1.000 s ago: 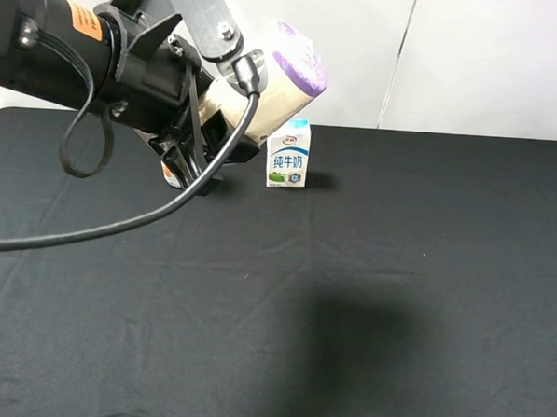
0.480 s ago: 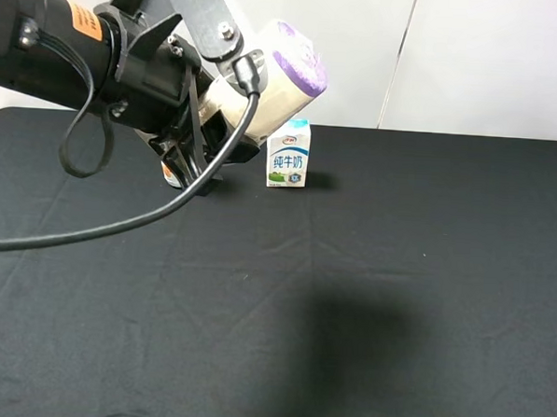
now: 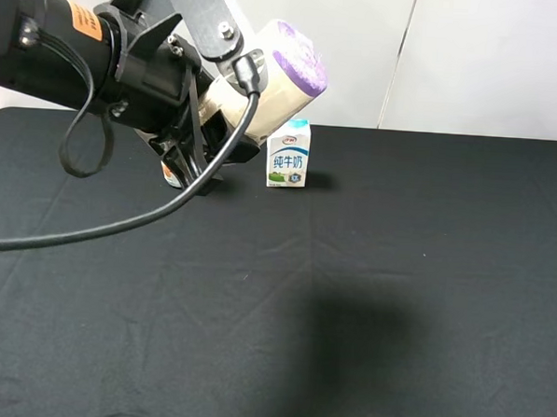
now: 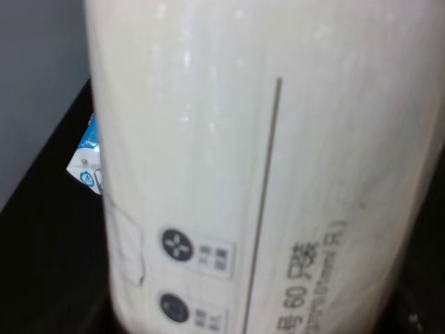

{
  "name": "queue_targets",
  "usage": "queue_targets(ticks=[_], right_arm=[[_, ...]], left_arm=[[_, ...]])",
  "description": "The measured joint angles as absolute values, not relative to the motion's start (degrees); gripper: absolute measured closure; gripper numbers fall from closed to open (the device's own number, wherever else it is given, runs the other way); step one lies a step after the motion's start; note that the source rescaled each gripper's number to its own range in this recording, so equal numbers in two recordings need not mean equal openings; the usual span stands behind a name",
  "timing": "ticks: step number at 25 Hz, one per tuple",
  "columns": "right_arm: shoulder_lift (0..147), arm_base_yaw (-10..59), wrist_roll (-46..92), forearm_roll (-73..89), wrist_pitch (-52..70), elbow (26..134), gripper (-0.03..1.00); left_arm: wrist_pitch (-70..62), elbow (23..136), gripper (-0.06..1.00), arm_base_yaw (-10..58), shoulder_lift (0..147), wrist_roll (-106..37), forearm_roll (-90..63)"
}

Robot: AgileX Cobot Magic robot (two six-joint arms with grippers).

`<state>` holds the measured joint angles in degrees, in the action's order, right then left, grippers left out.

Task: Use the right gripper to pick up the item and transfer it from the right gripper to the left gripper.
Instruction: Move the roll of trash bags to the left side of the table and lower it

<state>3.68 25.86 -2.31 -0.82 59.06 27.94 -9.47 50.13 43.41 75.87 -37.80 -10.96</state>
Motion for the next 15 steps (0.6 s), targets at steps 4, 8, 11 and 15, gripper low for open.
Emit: queue_targets(ticks=[4, 8, 11, 15], right_arm=[[0.7, 17.0, -2.3, -0.8, 58.9, 27.9, -0.03], [-0.2, 8.5, -2.3, -0.8, 58.9, 27.9, -0.03], [-0.3, 5.2, -2.3, -0.8, 58.9, 27.9, -0.03], [-0.3, 4.6, -2.3, -0.8, 58.9, 27.9, -0.03]], left_arm=[[-9.5, 50.1, 0.94, 43.4, 75.9, -37.8, -11.1], [-9.6, 50.1, 0.94, 43.4, 75.9, -37.8, -11.1], [-10.3, 50.1, 0.94, 43.4, 75.9, -37.8, -11.1], [-12.8, 50.1, 0.94, 43.4, 75.9, -36.7, -11.3]])
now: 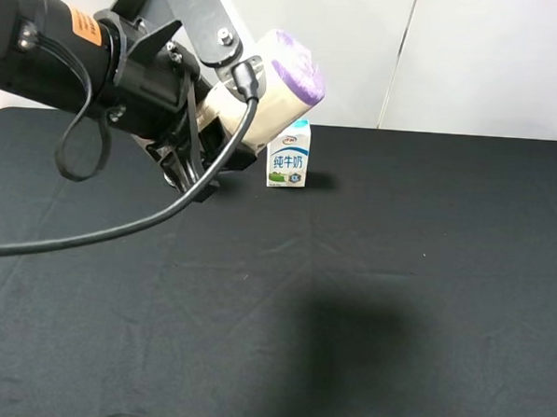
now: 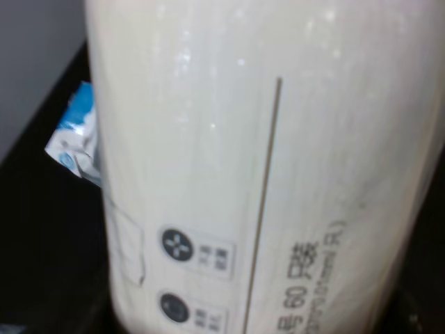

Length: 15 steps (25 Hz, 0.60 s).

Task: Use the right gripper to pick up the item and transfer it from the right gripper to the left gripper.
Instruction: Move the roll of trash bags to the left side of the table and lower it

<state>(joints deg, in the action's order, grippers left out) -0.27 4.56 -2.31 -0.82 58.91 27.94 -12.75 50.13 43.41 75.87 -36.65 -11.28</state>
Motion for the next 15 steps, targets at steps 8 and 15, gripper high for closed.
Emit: queue_targets(ticks=[8, 15], right_arm=[[-0.3, 4.6, -2.3, -0.8, 58.9, 27.9, -0.03], [-0.3, 4.6, -2.3, -0.8, 58.9, 27.9, -0.03]], left_arm=[[-25.8, 56.5, 0.94, 43.4, 75.9, -28.5, -9.4], [-40.7, 62.5, 0.94, 43.4, 75.9, -7.0, 5.7]])
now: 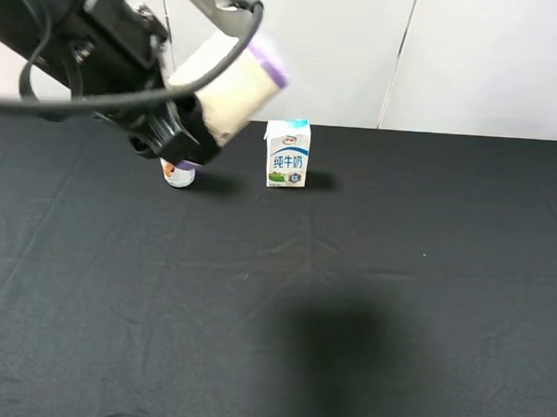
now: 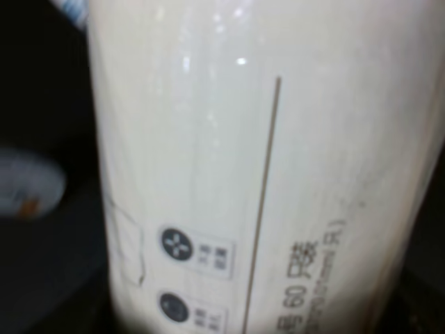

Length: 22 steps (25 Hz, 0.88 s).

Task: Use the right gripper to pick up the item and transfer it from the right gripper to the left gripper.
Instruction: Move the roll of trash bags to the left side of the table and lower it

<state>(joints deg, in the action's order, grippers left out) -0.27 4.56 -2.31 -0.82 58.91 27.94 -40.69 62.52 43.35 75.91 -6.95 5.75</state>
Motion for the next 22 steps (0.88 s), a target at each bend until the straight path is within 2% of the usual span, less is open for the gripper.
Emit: queue_targets(ticks=[4, 10, 16, 22], right_arm=[[-0.3, 4.6, -2.3, -0.8, 58.9, 27.9, -0.03], [-0.3, 4.6, -2.3, -0.8, 58.9, 27.9, -0.03], [-0.3, 4.6, -2.3, -0.8, 58.9, 27.9, -0.03], [-0.3, 4.6, -2.3, -0.8, 58.9, 27.9, -0.03]], left_arm=[[-49.0, 62.9, 0.94, 43.4, 75.9, 2.4, 13.2], [-55.8, 62.9, 0.94, 41.1, 75.9, 4.5, 14.3], [-54.4, 61.9, 0.94, 33.0, 75.9, 4.3, 12.0], [-47.9, 52.4, 0.94, 23.7, 75.9, 2.1, 5.3]])
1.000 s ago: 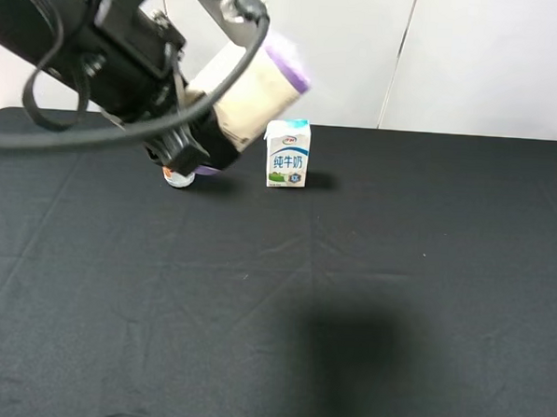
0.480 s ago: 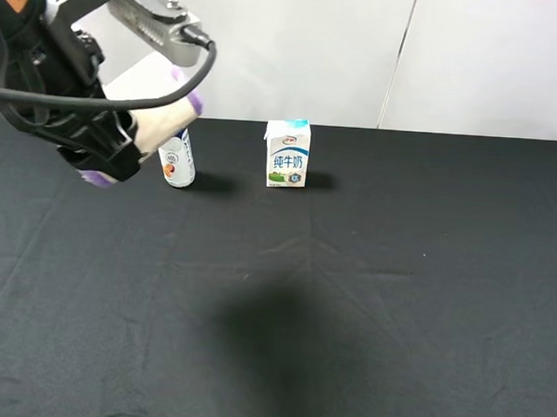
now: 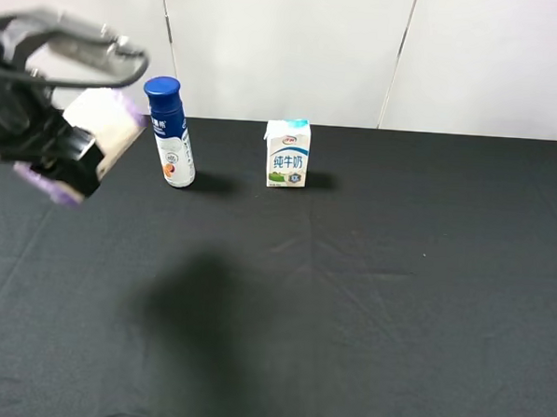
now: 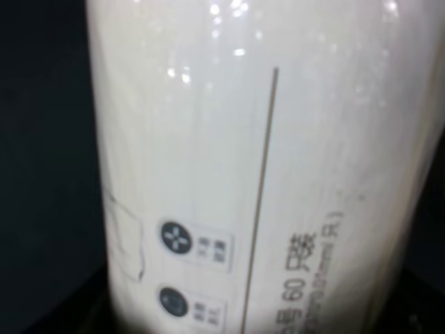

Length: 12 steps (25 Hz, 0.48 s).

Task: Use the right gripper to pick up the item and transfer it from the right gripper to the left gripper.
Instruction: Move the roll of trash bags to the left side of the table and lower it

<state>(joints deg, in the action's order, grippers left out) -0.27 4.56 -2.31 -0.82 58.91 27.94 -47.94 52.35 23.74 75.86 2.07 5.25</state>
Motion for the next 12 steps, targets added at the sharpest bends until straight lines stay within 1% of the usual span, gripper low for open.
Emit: queue_targets(ticks=[7, 12], right_arm=[[-0.3, 4.6, -2.3, -0.8, 58.9, 27.9, -0.03], [-0.3, 4.6, -2.3, -0.8, 58.9, 27.9, -0.03]], left_arm=[[-41.5, 42.7, 0.94, 15.2, 75.8, 1.8, 4.5], [-33.6, 38.0, 0.94, 9.2, 75.8, 1.8, 4.3]])
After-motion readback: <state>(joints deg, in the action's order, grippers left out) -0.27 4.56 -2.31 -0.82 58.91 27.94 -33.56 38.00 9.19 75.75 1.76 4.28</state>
